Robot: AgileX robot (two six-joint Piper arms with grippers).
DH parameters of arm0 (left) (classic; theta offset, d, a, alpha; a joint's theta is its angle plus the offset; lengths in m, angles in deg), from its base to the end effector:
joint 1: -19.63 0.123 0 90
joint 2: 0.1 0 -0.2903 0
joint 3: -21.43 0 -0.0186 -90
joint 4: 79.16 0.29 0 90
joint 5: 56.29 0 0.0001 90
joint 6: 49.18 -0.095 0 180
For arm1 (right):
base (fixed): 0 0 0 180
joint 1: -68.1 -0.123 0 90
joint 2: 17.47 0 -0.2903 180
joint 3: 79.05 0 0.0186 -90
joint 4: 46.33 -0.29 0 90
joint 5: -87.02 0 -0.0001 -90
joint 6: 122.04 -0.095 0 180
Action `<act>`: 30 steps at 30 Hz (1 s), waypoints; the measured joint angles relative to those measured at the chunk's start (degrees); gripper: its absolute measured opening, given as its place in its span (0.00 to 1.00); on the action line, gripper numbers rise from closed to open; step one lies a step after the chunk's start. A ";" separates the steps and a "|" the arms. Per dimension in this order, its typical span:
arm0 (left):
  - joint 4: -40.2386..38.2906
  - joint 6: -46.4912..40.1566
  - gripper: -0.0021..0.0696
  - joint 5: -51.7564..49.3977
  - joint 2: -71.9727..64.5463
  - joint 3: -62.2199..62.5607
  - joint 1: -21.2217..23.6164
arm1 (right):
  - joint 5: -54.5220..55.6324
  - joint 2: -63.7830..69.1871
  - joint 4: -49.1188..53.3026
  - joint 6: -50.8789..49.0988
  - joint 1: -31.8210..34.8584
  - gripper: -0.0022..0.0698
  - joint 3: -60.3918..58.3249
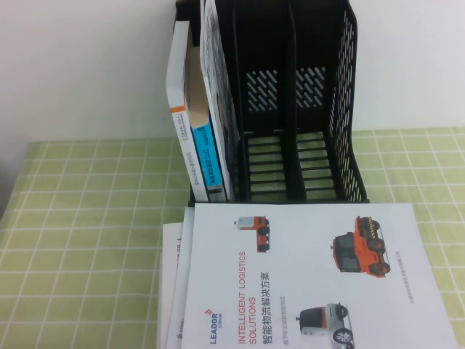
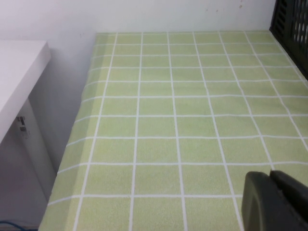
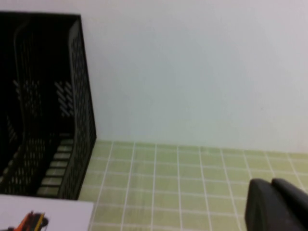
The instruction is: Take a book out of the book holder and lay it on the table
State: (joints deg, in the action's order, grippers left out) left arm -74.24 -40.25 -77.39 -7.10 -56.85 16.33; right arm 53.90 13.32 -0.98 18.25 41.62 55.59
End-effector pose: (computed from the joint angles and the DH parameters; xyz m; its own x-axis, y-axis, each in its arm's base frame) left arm 0.0905 -0.0023 0.1740 -0.2817 -0.0595 -0.9577 0.0067 0.9979 -0.0640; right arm 0.1182 0.0176 0.3426 -0.1667 -0.0935 -0.9816 -0.0707 0.9941 -0.0827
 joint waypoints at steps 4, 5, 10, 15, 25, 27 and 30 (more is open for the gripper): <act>0.00 0.00 0.03 0.00 0.00 0.00 0.00 | -0.20 -4.48 -6.37 2.80 2.91 0.03 -3.71; 0.00 0.00 0.03 0.00 0.00 0.00 0.00 | -0.08 -5.62 -8.06 3.11 4.46 0.03 -4.72; 0.00 -0.14 0.03 0.00 0.00 0.00 0.00 | 1.55 -12.14 -21.47 14.94 14.87 0.03 -10.43; 0.00 -0.14 0.03 0.00 0.00 0.00 0.00 | 2.76 -15.76 -43.56 43.65 25.80 0.03 -12.44; 0.00 -0.14 0.03 0.00 0.00 0.00 0.00 | 11.03 -16.91 -63.59 59.94 38.19 0.03 -18.21; 0.00 -0.14 0.03 0.00 0.00 0.00 0.00 | 11.57 -16.91 -63.70 58.86 38.19 0.03 -20.09; 0.00 -0.14 0.03 0.09 0.00 0.00 0.00 | 12.11 -16.91 -63.75 57.91 38.22 0.03 -22.92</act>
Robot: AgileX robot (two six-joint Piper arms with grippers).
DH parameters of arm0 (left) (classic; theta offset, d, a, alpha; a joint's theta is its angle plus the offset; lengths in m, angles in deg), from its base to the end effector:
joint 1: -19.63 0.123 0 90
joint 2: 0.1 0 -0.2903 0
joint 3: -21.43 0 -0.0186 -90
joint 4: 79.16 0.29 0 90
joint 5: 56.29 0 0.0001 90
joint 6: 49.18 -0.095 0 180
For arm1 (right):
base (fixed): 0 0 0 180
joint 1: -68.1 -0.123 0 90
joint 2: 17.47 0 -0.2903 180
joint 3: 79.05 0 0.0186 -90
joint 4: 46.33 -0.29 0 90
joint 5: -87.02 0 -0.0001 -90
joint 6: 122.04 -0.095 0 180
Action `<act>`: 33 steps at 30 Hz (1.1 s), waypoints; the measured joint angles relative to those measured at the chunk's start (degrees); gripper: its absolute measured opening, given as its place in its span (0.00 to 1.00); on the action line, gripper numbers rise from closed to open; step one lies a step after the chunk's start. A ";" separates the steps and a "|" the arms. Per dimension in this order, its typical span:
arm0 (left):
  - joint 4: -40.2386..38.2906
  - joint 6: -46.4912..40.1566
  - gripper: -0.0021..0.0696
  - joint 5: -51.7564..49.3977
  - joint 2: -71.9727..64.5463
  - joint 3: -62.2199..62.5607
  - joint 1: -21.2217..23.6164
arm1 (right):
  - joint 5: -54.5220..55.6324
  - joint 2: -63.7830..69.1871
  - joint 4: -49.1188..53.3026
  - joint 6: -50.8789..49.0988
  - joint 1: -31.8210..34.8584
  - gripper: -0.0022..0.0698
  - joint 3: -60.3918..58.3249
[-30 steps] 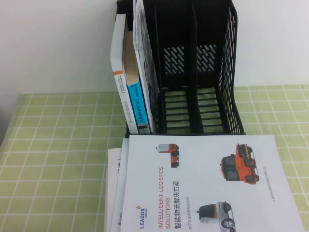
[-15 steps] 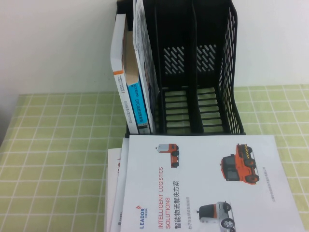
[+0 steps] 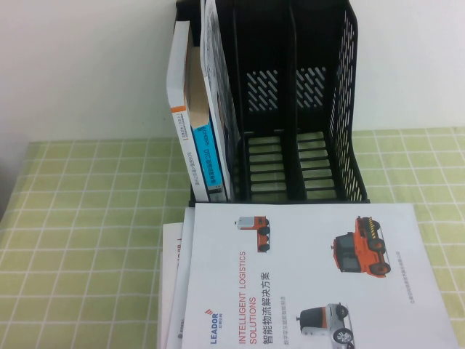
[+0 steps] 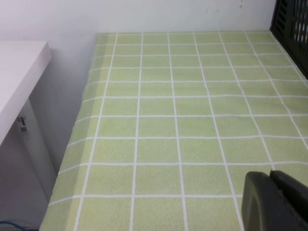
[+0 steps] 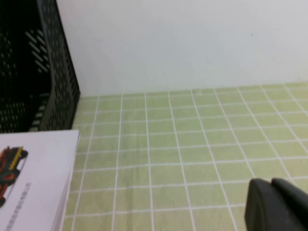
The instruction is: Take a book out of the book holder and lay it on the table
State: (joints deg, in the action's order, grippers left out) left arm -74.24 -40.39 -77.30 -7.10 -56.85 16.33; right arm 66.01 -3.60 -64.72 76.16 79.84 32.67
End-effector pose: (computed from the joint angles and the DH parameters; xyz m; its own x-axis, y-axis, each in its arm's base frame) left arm 0.0905 -0.0023 0.1742 -0.2802 -0.0571 -0.9583 0.0076 0.9981 -0.0617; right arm 0.0954 -0.0088 0.2306 -0.2080 0.0263 -0.9778 0.0904 0.9959 0.0075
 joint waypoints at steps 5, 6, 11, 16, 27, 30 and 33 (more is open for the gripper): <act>0.00 0.15 0.03 0.00 0.00 0.00 0.00 | 2.50 0.00 -0.27 -1.22 0.00 0.03 -5.14; 0.00 0.15 0.03 0.00 0.00 0.00 0.00 | 3.44 0.00 -0.27 -1.94 0.00 0.03 -6.18; 0.00 0.15 0.03 0.00 0.00 0.00 0.00 | 3.40 -3.47 1.87 -7.67 0.00 0.03 -10.53; -0.11 0.15 0.03 0.00 0.10 0.00 0.00 | -0.10 -6.74 11.93 -18.21 -2.18 0.03 -10.64; -0.11 0.15 0.03 0.00 0.10 0.00 0.00 | -0.10 -6.74 18.39 -24.00 -7.03 0.03 -10.64; -0.11 -0.02 0.03 0.00 0.10 0.00 0.00 | 0.00 -6.74 18.39 -24.00 -7.03 0.03 -10.64; -0.11 -0.13 0.03 0.00 0.10 0.00 0.00 | 0.12 -6.74 18.39 -24.18 -7.03 0.03 -10.64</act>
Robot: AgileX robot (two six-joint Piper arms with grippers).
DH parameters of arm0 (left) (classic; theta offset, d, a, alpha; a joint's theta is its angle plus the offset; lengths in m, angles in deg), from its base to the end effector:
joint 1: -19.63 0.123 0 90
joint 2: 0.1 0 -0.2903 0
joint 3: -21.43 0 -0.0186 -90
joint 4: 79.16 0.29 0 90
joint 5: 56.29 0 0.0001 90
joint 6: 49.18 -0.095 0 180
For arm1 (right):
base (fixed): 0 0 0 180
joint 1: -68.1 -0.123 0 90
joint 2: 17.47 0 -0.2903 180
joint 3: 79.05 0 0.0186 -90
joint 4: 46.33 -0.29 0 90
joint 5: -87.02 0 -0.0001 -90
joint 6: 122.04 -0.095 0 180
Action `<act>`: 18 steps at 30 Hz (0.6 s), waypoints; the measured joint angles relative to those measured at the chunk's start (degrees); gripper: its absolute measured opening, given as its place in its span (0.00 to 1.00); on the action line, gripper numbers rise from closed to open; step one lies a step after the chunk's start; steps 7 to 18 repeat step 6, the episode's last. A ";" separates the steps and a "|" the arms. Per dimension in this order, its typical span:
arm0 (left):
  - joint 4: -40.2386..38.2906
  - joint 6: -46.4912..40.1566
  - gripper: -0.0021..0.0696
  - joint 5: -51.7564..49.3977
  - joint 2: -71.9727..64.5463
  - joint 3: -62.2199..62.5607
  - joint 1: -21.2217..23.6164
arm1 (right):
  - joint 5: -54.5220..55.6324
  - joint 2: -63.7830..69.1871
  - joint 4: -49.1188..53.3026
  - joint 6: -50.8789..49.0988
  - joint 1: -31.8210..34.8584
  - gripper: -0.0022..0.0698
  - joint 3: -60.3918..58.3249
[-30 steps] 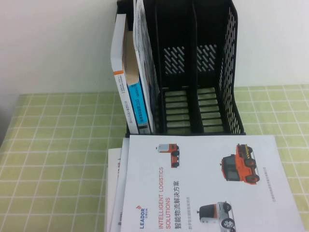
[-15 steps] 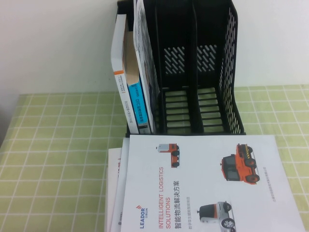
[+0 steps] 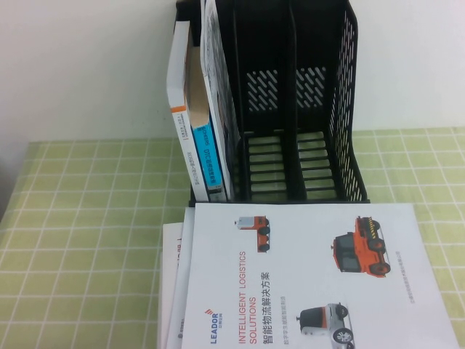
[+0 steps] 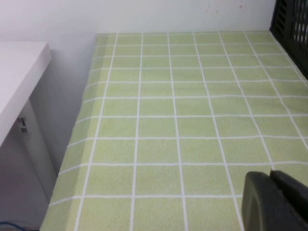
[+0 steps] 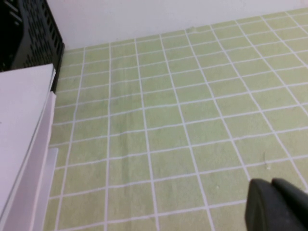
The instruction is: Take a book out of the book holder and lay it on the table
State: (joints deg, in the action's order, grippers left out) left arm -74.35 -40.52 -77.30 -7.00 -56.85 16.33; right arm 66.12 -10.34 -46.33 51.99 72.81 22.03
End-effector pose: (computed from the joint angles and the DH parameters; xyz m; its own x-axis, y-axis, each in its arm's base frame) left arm 0.0904 -0.0023 0.1743 -0.2786 -0.0567 -0.9587 0.0085 0.9981 -0.0615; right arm 0.0905 -0.0075 0.1698 -0.2804 0.1275 -0.9514 0.1119 0.9887 0.0995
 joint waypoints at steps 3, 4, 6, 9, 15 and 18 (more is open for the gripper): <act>0.00 0.00 0.03 0.00 0.00 0.00 0.00 | 0.00 0.00 0.00 -0.09 0.00 0.03 0.00; 0.00 0.00 0.03 0.00 0.00 0.00 0.00 | 0.00 0.00 0.00 -0.09 0.00 0.03 0.00; 0.00 0.00 0.03 0.00 0.00 0.00 0.00 | 0.00 0.00 0.00 -0.20 0.00 0.03 0.00; 0.00 0.00 0.03 0.00 0.00 0.00 0.00 | 0.00 0.00 0.00 -0.20 0.00 0.03 0.00; 0.00 0.00 0.03 0.00 0.00 0.00 0.00 | 0.00 0.00 0.00 -0.20 0.00 0.03 0.00; 0.00 0.00 0.03 0.00 0.00 0.00 0.00 | 0.00 0.00 0.00 -0.20 0.00 0.03 0.00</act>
